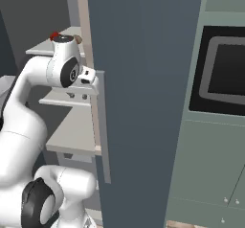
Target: Take the bell pepper and mushroom out of the freezer and place them in the tupperware container on the counter. Then put the tupperware containing the vegetables back in the freezer.
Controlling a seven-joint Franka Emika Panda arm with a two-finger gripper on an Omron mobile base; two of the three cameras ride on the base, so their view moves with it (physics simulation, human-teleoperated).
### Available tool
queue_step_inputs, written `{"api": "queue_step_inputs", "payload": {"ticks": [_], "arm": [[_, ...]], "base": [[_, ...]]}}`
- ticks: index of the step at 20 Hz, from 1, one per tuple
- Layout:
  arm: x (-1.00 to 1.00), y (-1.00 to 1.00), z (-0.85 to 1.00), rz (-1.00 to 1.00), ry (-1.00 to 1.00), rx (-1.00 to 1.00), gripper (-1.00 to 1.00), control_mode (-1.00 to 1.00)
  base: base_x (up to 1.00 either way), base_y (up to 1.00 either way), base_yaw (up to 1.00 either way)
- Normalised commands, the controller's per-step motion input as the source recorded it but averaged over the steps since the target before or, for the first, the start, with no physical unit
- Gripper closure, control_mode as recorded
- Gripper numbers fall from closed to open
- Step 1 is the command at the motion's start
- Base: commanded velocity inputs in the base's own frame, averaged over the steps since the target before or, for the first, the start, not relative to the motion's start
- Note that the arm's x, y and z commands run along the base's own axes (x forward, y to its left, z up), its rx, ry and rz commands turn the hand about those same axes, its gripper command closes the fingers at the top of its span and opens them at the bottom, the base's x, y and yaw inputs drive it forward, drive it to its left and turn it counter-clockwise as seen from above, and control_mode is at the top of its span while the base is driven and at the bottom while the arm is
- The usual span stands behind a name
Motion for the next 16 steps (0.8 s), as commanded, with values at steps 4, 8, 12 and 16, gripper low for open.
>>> {"api": "queue_step_inputs", "payload": {"ticks": [4,8,12,16], "arm": [[-0.19,0.00,0.00,0.00,-0.06,0.00,-1.00,-1.00],[-0.41,0.01,0.15,0.00,-0.28,0.00,-1.00,-1.00],[-0.33,0.00,0.46,0.00,-0.32,0.00,-1.00,-1.00],[-0.07,0.05,0.56,0.02,-0.25,0.04,-1.00,-1.00]], "base": [[0.00,0.00,0.00],[0.00,0.00,0.00],[0.00,0.00,0.00],[0.00,0.00,0.00]]}}
